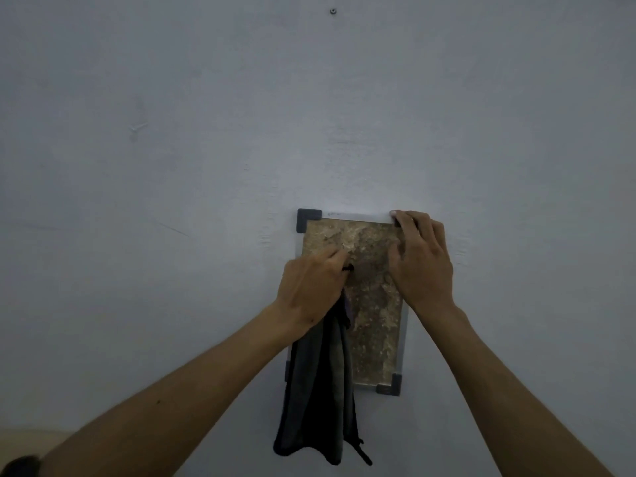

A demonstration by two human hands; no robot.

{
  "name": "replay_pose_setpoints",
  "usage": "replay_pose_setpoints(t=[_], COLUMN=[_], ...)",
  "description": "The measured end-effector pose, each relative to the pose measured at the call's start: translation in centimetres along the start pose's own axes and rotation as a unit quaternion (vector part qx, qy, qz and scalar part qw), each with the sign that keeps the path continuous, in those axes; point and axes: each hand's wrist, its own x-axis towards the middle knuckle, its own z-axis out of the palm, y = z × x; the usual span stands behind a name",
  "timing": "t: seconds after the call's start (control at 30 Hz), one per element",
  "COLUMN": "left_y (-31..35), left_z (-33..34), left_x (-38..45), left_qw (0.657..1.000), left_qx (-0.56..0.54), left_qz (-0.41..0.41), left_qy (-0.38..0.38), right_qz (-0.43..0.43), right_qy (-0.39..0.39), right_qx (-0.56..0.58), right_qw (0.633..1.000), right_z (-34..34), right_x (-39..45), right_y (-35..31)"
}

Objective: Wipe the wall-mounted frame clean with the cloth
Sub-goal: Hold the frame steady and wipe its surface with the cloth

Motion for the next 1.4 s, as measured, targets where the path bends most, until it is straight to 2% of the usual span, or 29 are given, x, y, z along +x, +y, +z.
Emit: replay_pose_setpoints(t=[0.07, 0.13, 0.3, 0.53, 0.77, 1.0, 1.13, 1.2, 1.4], left_y=[-0.5, -0.6, 0.6, 0.3, 0.9, 0.2, 0.8, 0.7, 0.5], left_z=[-0.3, -0.1, 0.5, 0.5, 0.9, 0.0, 0.6, 0.8, 0.6], left_x=[0.2, 0.2, -0.7, -0.2, -0.6, 0.6, -0.3, -0.5, -0.2], left_qw=[0.998, 0.996, 1.000, 0.999, 0.999, 0.995, 1.000, 0.999, 0.998], left_qx=[-0.013, -0.020, 0.003, -0.002, 0.019, -0.023, -0.020, -0.005, 0.003], left_qz=[-0.058, -0.078, 0.018, -0.033, 0.014, -0.087, 0.003, 0.021, -0.043], left_qy=[0.034, 0.049, -0.014, 0.037, -0.027, 0.044, -0.016, -0.030, 0.037], right_qz=[0.002, 0.002, 0.000, 0.002, 0.002, 0.000, 0.001, 0.001, 0.000], right_qy=[0.001, 0.000, 0.002, 0.000, -0.002, 0.002, 0.003, 0.001, -0.001], right_qx=[0.002, 0.000, -0.002, -0.003, -0.004, -0.007, -0.006, -0.007, -0.009], right_qw=[1.000, 1.000, 1.000, 1.000, 1.000, 1.000, 1.000, 1.000, 1.000], right_z=[0.0, 0.0, 0.1, 0.0, 0.1, 0.1, 0.2, 0.2, 0.0], right_x=[0.0, -0.1, -0.1, -0.1, -0.1, -0.1, -0.2, -0.2, -0.1], right_y=[0.0, 0.0, 0.0, 0.0, -0.1, 0.0, -0.1, -0.1, 0.0])
